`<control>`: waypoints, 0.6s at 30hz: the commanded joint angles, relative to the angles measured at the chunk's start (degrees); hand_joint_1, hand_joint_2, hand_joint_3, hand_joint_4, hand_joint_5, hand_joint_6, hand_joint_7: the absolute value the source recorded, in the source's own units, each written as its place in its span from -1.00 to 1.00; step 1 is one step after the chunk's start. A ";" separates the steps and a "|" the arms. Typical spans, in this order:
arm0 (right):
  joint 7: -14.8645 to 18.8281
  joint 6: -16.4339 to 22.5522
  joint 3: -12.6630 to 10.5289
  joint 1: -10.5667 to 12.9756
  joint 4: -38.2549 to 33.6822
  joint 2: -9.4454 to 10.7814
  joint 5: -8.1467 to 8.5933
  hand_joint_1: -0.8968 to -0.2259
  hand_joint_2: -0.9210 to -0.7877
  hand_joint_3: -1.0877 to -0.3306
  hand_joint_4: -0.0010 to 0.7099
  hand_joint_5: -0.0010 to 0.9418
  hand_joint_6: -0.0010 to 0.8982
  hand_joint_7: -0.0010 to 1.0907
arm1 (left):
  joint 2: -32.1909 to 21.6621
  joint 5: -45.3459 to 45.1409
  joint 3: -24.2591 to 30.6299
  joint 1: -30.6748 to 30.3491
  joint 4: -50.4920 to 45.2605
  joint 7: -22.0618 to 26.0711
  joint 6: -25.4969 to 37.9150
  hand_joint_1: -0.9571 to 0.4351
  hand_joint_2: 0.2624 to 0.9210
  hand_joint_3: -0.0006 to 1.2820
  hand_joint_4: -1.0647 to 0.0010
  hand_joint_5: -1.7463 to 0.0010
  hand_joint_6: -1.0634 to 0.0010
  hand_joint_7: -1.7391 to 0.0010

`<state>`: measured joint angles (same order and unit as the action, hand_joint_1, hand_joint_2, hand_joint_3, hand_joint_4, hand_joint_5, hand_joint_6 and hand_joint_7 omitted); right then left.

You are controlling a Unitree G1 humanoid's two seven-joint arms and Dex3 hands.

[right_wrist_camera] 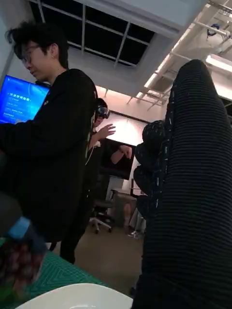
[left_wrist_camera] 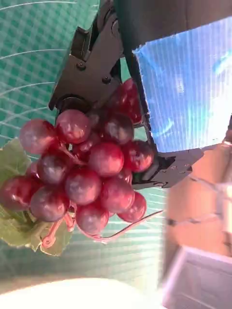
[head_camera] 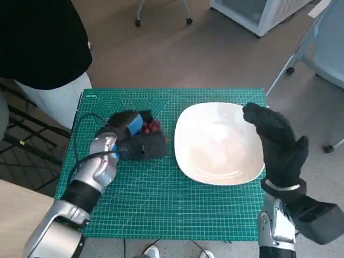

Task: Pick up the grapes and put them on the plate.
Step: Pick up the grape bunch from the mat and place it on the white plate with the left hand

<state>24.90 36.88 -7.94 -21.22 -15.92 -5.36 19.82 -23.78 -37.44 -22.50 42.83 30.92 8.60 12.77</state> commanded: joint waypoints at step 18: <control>-0.50 -0.26 0.07 0.45 -1.11 0.78 -0.48 0.45 -1.00 0.45 0.04 -1.00 -0.61 -0.29 | -4.27 -0.74 6.36 -7.40 -20.22 0.53 1.05 0.38 1.00 -0.84 -0.29 -0.37 -0.04 -0.38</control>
<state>24.77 36.94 -7.83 -21.31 -16.13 -4.95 19.82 -27.28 -37.77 -16.93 36.10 13.13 8.69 13.45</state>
